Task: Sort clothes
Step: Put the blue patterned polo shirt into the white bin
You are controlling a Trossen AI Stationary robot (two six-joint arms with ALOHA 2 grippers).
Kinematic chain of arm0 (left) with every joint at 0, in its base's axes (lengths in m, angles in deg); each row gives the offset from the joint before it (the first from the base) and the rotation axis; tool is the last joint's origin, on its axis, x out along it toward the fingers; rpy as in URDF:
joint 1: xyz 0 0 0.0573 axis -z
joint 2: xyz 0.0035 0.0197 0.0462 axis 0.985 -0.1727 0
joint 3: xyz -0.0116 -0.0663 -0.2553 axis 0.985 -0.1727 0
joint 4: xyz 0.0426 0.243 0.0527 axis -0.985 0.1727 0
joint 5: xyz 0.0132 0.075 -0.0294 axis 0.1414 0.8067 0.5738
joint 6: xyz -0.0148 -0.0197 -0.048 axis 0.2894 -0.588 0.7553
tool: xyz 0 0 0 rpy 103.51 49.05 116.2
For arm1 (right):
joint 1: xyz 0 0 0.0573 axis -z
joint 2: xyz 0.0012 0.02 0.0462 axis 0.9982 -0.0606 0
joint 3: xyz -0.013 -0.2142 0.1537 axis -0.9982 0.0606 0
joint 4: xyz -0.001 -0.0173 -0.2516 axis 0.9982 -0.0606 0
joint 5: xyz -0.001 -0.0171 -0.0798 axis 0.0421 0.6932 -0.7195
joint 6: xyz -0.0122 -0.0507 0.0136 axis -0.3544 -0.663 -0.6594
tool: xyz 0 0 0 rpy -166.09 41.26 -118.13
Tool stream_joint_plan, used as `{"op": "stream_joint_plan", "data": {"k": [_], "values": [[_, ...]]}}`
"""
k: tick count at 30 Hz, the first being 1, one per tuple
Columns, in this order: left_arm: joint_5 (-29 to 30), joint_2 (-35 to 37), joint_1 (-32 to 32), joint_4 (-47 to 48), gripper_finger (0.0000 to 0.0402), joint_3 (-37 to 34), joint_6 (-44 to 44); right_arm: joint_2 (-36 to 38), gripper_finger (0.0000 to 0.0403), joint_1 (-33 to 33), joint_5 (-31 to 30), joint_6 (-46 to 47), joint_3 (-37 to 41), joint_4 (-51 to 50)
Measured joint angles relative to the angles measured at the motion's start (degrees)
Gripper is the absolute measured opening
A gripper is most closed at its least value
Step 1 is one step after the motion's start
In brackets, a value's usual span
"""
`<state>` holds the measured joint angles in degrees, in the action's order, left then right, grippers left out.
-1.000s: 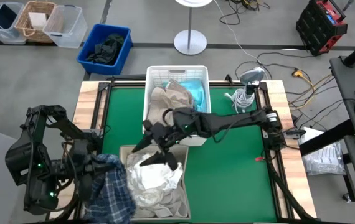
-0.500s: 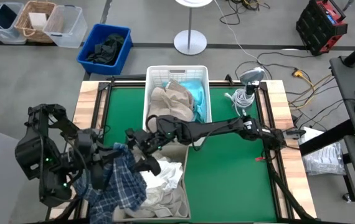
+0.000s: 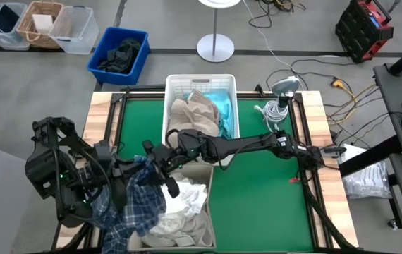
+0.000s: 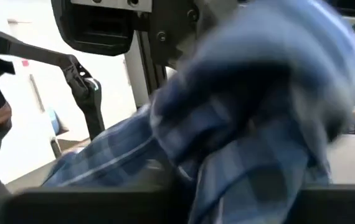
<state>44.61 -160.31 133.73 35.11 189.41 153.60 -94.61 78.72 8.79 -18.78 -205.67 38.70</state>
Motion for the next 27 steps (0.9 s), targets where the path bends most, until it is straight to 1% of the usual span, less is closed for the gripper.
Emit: {"op": "stream_joint_plan", "data": {"k": [2, 3, 8, 11, 14, 16, 19, 22, 25, 27], "values": [[-2.1, 0.0, -0.2, -0.2, 0.002, 0.0, 0.6, 0.0, 0.0036, 0.1, 0.0, -0.5, 0.0, -0.5], [-3.4, 0.1, -0.2, -0.1, 0.003, 0.1, 1.0, 0.0, 0.0026, 0.1, 0.1, -0.9, 0.0, -0.8], [-11.7, 0.1, -0.2, -0.1, 0.0101, 3.1, 1.4, 0.0, 0.0014, 0.3, 0.3, -2.9, -1.3, -5.3], [-18.6, 0.1, -0.2, 0.0, 0.0139, 5.4, 0.8, 0.4, 0.0013, 0.3, 0.3, -4.4, -1.4, -6.2], [-26.1, 0.1, -0.2, 0.1, 0.0165, 8.1, 0.0, 1.2, 0.0012, 0.4, -0.2, -6.0, -1.4, -7.4], [-29.8, 0.1, -0.1, 0.2, 0.0174, 9.9, -0.1, 2.1, 0.0011, 0.5, -1.2, -8.1, -1.4, -10.0], [-32.0, 0.0, 0.0, 1.1, 0.0178, 11.9, -0.1, 4.1, 0.0011, 0.5, -6.8, -13.4, -1.4, -14.7], [-34.8, 0.0, 0.0, 1.6, 0.0178, 14.0, 0.1, 5.8, 0.0011, 0.6, -13.5, -19.6, -1.4, -17.3], [-36.7, 0.0, 0.0, 1.7, 0.0178, 15.9, 0.5, 7.1, 0.0011, 0.6, -22.1, -25.0, -1.4, -18.3], [-37.4, 0.0, 0.1, 1.7, 0.0178, 17.0, 0.5, 8.2, 0.0011, 0.6, -29.1, -28.2, -1.4, -18.3]]}}
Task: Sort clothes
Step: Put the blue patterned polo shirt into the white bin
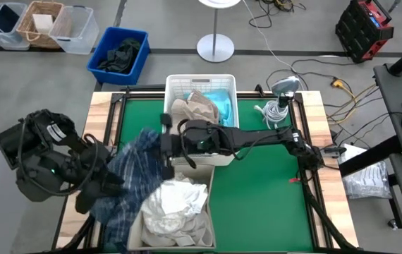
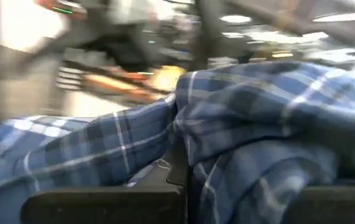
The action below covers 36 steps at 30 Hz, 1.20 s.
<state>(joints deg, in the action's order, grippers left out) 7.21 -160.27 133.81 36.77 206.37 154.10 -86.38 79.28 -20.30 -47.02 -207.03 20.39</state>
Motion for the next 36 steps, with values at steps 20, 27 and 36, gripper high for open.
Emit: {"op": "stream_joint_plan", "data": {"k": [20, 27, 36], "values": [[-6.7, -0.1, 0.6, 0.0, 0.0178, -0.6, -0.5, 6.5, 0.0012, 7.8, -37.5, -27.3, -0.1, 16.6], [-3.3, 0.1, 0.6, 0.0, 0.0178, -4.3, -1.2, 9.8, 0.0012, 10.8, -38.7, -32.0, -0.1, 16.9], [20.8, 2.1, -1.7, 0.0, 0.0179, -14.1, -5.1, 14.3, 0.0012, 10.0, -36.4, -29.7, -0.1, 15.3]]}}
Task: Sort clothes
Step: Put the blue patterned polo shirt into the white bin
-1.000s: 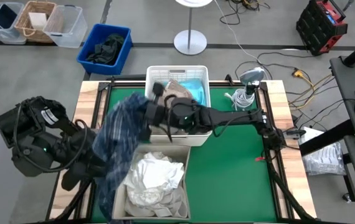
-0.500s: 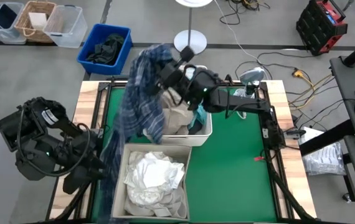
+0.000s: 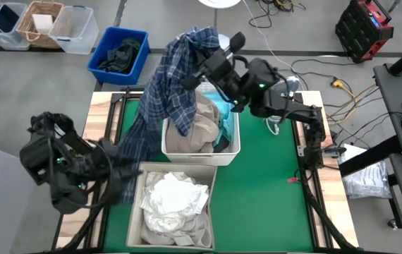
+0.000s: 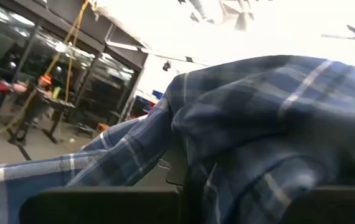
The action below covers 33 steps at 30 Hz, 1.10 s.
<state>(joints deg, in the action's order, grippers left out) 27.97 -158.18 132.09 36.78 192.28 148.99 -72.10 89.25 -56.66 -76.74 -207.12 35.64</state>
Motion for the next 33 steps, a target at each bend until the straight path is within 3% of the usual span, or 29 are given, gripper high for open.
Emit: {"op": "stream_joint_plan", "data": {"k": [5, 10, 19, 24, 27, 33], "values": [[8.3, 1.6, -3.5, 0.0, 0.0181, -3.4, -11.2, 2.7, 0.0012, -2.3, 0.3, 0.4, 0.0, -1.0], [9.4, 4.0, -8.8, -0.1, 0.0201, -6.3, -21.7, 5.4, 0.0012, -5.0, 0.3, 3.3, 0.0, -1.6], [8.4, 12.8, -19.8, 0.0, 0.0286, -17.2, -19.3, 9.7, 0.0012, -6.7, -0.6, 9.0, 0.0, -9.0], [7.9, 16.7, -23.1, -2.2, 0.0331, -24.9, -25.5, 9.5, 0.0012, -6.7, -0.6, 11.0, 0.0, -10.7], [8.4, 19.1, -23.3, -8.8, 0.0343, -30.4, -30.7, 9.5, 0.0012, -6.7, -0.6, 11.1, 0.0, -10.5], [8.3, 23.5, -25.8, -18.8, 0.034, -41.5, -31.5, 9.1, 0.0012, -6.7, 0.4, 11.6, 0.0, -10.1]]}}
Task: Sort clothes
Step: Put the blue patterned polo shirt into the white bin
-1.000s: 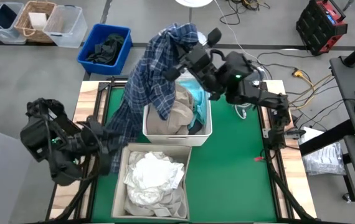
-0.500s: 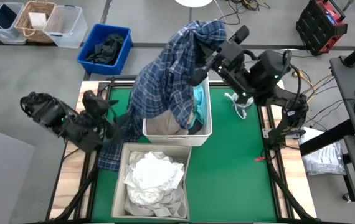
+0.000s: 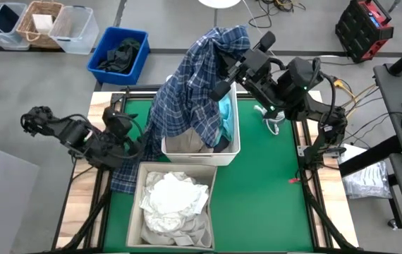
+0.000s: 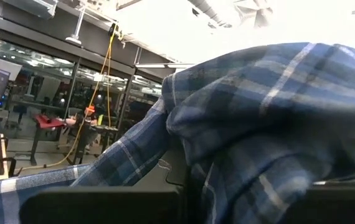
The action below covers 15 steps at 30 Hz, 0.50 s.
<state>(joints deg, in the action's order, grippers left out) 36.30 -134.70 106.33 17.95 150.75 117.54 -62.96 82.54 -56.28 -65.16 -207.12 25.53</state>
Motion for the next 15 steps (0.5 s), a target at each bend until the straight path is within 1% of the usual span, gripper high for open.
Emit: {"op": "stream_joint_plan", "data": {"k": [6, 11, 13, 15], "values": [[0.0, 3.2, -1.2, -11.9, 0.0326, -9.6, -0.7, 0.0, 0.0012, 0.0, 0.6, 0.0, 0.0, 0.2], [-0.1, 4.5, -3.9, -23.1, 0.0323, -15.4, -5.6, 0.0, 0.0012, 0.0, 0.7, 0.0, 0.0, 0.2], [-1.4, 4.8, -5.9, -27.9, 0.0323, -17.4, -8.3, 0.0, 0.0012, 0.0, 0.7, 0.0, 0.0, 0.2], [-4.4, 4.7, -8.4, -31.5, 0.0323, -19.2, -10.5, 0.0, 0.0012, 0.0, 0.7, 0.0, 0.0, 0.2]]}}
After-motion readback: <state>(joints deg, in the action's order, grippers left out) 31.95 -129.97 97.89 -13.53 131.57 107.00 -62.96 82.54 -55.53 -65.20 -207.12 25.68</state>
